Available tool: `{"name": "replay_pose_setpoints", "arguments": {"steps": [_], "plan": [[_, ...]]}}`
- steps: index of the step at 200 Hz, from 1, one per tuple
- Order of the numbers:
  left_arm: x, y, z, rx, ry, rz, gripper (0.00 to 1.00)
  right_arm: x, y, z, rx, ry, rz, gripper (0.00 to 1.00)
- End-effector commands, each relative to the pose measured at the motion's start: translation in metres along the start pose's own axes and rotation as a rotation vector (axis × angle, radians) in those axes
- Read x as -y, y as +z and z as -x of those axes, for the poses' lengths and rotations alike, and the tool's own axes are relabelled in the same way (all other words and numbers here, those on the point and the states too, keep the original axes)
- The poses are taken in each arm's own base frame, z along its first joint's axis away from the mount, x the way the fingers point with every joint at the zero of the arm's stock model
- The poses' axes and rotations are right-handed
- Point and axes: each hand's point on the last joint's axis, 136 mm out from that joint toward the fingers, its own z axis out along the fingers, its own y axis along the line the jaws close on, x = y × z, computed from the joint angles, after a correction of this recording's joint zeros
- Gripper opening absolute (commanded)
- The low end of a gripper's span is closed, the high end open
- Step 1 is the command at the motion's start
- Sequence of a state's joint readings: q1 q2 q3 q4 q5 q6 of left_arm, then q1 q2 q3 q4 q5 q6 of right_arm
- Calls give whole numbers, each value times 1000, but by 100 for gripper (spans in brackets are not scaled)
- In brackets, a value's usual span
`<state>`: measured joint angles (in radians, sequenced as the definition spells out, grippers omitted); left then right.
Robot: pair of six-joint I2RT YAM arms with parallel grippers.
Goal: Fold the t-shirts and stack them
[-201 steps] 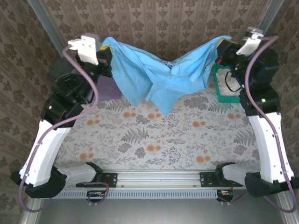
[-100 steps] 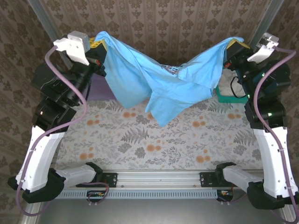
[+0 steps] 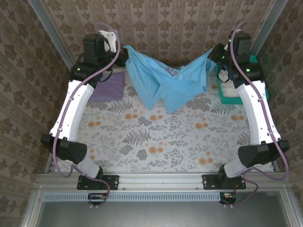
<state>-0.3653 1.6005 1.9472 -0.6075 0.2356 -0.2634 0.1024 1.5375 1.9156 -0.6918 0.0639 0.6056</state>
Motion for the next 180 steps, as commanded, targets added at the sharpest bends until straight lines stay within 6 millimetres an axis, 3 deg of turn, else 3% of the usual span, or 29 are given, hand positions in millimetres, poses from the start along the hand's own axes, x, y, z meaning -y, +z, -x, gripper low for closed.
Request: {"name": "replay_pose_setpoints", "arguments": {"steps": [1, 15, 21, 35, 55, 65, 86, 99, 110, 122, 135, 141, 157, 173, 180], "plan": [[44, -74, 41, 163, 64, -124, 0, -21, -57, 33, 91, -1, 85, 0], [51, -91, 32, 177, 86, -139, 0, -21, -72, 34, 119, 7, 109, 0], [55, -99, 26, 178, 97, -156, 0, -24, -92, 39, 159, 10, 141, 0], [62, -114, 4, 156, 145, -173, 0, -21, -111, 35, 207, 19, 182, 0], [53, -123, -36, 78, 169, -118, 0, -9, -133, 30, 283, 46, 199, 0], [43, -121, -54, 42, 159, -84, 0, -2, -131, 23, 282, 49, 184, 0], [19, -103, -87, -17, 140, -1, 2, -3, -93, 6, 157, 45, 150, 0], [-1, -83, -109, -63, 116, 67, 14, 1, -44, -18, -1, 40, 93, 1], [-15, -64, -136, -130, 83, 105, 14, 18, 5, -44, -154, 16, -37, 4], [-30, -45, -175, -217, 67, 159, 17, 40, 57, -80, -329, -28, -158, 18], [-19, -34, -218, -314, 91, 141, 15, 69, 103, -115, -484, -69, -283, 48], [-15, -33, -233, -338, 111, 140, 15, 76, 118, -129, -549, -73, -297, 54], [1, -38, -258, -360, 155, 109, 15, 91, 139, -152, -663, -55, -347, 62], [7, -49, -255, -332, 168, 111, 15, 93, 138, -161, -705, -64, -348, 70], [5, -53, -251, -315, 158, 122, 20, 95, 134, -162, -707, -73, -354, 73]]}}
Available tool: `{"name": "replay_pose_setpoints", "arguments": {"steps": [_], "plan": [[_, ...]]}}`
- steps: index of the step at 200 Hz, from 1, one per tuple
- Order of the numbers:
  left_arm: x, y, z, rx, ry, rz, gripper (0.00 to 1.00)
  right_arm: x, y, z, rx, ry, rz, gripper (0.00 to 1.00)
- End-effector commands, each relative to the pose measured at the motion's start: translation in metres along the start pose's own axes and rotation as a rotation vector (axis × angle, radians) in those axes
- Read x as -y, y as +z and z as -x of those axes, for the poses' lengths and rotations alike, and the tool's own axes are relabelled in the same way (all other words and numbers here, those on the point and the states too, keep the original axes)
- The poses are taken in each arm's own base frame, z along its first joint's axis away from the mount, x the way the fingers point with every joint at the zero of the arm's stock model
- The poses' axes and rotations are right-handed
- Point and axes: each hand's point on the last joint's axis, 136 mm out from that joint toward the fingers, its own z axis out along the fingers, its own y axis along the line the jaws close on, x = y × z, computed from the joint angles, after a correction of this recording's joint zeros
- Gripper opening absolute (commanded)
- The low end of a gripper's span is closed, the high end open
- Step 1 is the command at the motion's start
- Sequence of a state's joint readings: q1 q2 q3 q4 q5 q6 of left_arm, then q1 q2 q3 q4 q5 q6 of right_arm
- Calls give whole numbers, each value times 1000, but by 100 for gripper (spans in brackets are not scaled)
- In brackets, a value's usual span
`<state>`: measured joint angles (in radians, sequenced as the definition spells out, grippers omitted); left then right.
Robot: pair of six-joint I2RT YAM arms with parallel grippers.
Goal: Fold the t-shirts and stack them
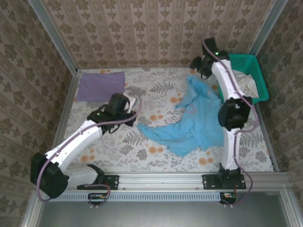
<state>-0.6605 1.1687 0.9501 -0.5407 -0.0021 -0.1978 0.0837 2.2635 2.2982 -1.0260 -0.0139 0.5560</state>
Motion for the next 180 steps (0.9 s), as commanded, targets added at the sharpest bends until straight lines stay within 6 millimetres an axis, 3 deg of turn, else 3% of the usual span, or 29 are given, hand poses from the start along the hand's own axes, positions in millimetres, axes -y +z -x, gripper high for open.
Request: {"name": "replay_pose_setpoints", "arguments": {"steps": [1, 14, 33, 51, 72, 104, 127, 155, 180], "plan": [[-6, -38, 34, 185, -36, 54, 21, 15, -57, -28, -104, -29, -38, 74], [-11, -43, 38, 204, -40, 67, 42, 22, -64, -36, -108, -36, -33, 79], [-19, -38, 39, 180, -80, 66, 51, 36, -80, -55, -107, -36, -17, 80], [-23, -17, 30, 81, -192, -5, 60, 50, -87, -84, -147, 22, 39, 79], [-19, 15, 5, -104, -305, -85, 62, 81, -87, -131, -213, 117, 55, 78], [-19, 47, -42, -357, -437, -112, 64, 160, -88, -201, -217, 347, -40, 76], [-22, 62, -51, -415, -547, -170, 67, 201, -81, -245, -236, 507, -73, 71], [-11, 78, -51, -470, -569, -250, 74, 228, -68, -273, -250, 617, -113, 65], [-3, 97, -61, -545, -584, -306, 74, 231, -50, -278, -266, 649, -103, 61]]}}
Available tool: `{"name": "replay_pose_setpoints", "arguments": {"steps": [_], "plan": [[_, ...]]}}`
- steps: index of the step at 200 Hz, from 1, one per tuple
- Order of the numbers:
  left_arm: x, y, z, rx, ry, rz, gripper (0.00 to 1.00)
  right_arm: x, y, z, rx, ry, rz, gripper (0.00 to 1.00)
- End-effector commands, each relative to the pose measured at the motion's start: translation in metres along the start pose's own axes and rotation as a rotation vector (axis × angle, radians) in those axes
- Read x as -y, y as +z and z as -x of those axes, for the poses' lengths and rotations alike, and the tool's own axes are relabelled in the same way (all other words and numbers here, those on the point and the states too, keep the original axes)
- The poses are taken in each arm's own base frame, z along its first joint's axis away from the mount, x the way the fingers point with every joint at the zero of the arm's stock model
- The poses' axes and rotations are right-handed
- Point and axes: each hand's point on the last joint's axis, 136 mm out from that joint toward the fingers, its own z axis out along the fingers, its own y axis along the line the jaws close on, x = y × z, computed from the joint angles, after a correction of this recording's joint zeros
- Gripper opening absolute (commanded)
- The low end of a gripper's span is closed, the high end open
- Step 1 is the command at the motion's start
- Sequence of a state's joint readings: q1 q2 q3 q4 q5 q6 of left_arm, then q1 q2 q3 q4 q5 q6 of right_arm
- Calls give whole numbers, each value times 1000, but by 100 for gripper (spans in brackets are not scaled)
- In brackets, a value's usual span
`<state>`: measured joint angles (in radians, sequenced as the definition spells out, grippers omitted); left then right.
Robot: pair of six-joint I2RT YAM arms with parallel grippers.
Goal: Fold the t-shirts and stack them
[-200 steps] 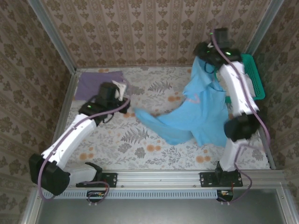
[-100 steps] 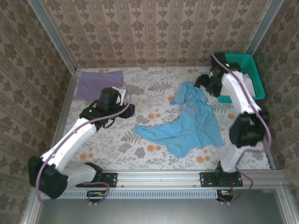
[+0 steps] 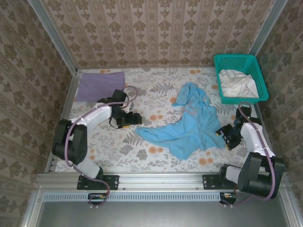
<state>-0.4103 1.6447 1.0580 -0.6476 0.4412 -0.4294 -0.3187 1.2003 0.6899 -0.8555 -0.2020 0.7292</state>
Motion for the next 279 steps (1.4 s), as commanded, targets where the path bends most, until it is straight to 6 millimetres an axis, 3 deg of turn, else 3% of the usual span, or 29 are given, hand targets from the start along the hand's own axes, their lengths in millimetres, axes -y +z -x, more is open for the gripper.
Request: {"name": "replay_pose_setpoints", "arguments": {"steps": [1, 27, 59, 114, 137, 151, 164, 188, 207, 219, 248, 279], "plan": [[17, 13, -2, -85, -18, -97, 74, -10, 12, 9, 14, 49, 58, 61], [13, 26, -1, -109, -27, -85, 74, 3, 26, 9, 18, 94, 26, 61], [18, 37, 0, -135, 0, -78, 72, 12, 23, 30, 112, 120, 28, 59], [11, 55, -2, -173, 49, 20, 57, 22, 44, 31, 78, 174, -20, 50], [6, 56, 0, -170, 61, 55, 43, 24, 48, 28, 63, 184, -30, 41], [3, 56, 1, -163, 67, 71, 35, 28, 49, 29, 72, 182, -48, 31], [2, 55, 3, -157, 74, 79, 28, 26, 51, 30, 67, 171, -39, 21], [3, 52, 6, -141, 84, 86, 21, 21, 56, 26, 33, 167, -17, 15], [5, 47, 9, -126, 96, 92, 10, 13, 55, 31, 41, 150, 19, 5], [9, 41, 14, -108, 112, 94, 0, 1, 49, 32, 42, 130, 73, 0], [28, 9, 43, 21, 155, 86, 0, -42, 8, 41, 120, 43, 221, 0], [63, -60, 95, 241, 222, 81, 0, -109, -65, 53, 208, -44, 451, 0]]}}
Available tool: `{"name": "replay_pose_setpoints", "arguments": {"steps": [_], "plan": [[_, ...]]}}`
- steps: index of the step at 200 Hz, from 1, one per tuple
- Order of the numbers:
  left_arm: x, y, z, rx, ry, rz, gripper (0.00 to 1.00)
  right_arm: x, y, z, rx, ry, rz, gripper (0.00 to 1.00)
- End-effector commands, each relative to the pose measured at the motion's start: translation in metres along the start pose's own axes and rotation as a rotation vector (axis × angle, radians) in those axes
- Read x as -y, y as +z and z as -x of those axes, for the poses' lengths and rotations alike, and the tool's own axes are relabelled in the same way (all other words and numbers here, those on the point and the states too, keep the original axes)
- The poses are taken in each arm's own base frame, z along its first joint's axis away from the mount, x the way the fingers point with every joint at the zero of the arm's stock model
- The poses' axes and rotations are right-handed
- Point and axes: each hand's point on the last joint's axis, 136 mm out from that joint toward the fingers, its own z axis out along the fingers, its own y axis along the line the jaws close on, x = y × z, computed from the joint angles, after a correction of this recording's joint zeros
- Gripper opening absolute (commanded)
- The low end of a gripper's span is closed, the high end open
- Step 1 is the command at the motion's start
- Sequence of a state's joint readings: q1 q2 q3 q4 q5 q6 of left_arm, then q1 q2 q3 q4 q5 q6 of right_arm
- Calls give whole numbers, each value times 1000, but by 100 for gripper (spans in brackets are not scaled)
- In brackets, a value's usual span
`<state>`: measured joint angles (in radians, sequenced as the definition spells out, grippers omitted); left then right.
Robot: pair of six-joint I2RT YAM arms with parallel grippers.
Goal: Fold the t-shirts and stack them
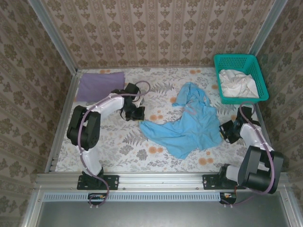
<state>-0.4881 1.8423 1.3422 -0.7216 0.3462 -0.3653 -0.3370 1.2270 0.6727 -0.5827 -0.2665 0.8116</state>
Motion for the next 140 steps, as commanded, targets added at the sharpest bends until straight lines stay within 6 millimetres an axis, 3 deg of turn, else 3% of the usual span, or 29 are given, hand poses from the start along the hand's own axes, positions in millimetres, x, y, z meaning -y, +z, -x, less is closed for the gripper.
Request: {"name": "replay_pose_setpoints", "arguments": {"steps": [1, 21, 32, 50, 63, 82, 110, 124, 140], "plan": [[20, -79, 53, 243, 78, 23, 0, -81, -52, 18, 76, -84, 265, 0], [42, -144, 88, 420, 134, 49, 0, -133, -100, 27, 126, -140, 410, 0], [35, -186, 107, 520, 117, 93, 0, -161, -129, 30, 152, -173, 486, 0], [41, -237, 120, 689, 106, 115, 0, -196, -168, 34, 199, -210, 592, 0], [43, -260, 118, 793, 87, 113, 3, -211, -182, 35, 216, -228, 633, 0], [28, -264, 109, 844, 42, 139, 5, -220, -181, 33, 209, -258, 631, 0], [-11, -233, 97, 748, -82, 122, 4, -214, -150, 30, 171, -246, 573, 0], [-26, -221, 103, 701, -137, 81, 2, -218, -135, 31, 153, -249, 547, 0], [-31, -215, 124, 670, -158, 26, 0, -234, -119, 42, 136, -248, 518, 0]]}}
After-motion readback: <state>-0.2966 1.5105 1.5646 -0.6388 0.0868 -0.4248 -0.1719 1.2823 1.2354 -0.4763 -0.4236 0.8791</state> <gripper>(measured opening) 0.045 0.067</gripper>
